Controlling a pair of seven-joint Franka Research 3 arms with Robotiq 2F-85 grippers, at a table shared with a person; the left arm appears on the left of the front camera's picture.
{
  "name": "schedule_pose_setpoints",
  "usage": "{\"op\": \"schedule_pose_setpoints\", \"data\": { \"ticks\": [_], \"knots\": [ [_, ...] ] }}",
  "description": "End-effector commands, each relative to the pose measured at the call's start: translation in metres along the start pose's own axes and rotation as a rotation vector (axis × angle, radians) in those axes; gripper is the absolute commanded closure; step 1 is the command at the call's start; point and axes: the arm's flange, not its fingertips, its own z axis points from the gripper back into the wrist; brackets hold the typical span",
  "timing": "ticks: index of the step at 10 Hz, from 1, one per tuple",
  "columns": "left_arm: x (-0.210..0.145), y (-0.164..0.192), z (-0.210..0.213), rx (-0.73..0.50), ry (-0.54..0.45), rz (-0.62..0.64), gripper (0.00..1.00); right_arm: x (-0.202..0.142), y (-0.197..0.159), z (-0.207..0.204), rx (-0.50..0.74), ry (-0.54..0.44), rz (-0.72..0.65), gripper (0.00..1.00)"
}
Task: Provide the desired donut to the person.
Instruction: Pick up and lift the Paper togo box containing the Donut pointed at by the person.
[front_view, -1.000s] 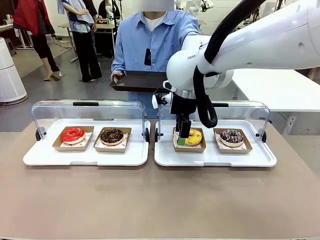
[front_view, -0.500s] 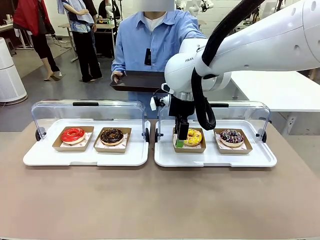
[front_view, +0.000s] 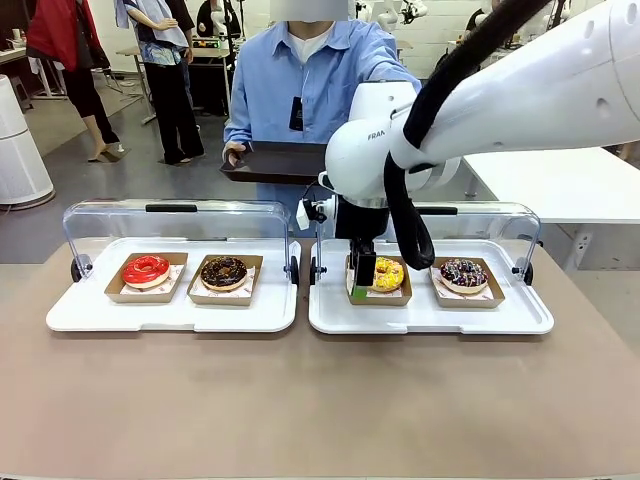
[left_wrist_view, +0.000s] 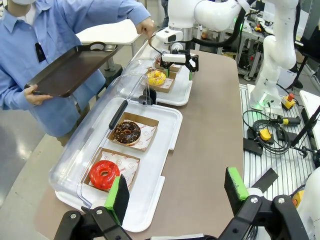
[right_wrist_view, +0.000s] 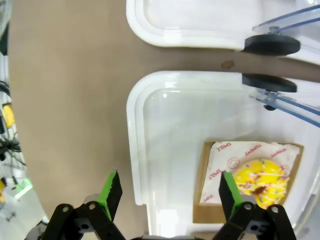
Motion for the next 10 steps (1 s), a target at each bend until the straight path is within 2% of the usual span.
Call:
{"op": "schedule_pose_setpoints", "data": {
  "ticks": [1, 7, 10],
  "knots": [
    [0.0, -0.001, 0.002, -0.003, -0.006, -0.007, 0.0, 0.0, 0.024, -0.001, -0.087, 0.052, -0.035, 0.0],
    [0.0, -0.001, 0.002, -0.003, -0.006, -0.007, 0.0, -0.008, 0.009, -0.027, -0.099, -0.013, -0.112, 0.0],
    [0.0, -0.001, 0.002, -0.003, -0.006, -0.007, 0.0, -0.009, -0.001, -0.044, -0.122, -0.046, -0.082, 0.0]
  ]
}}
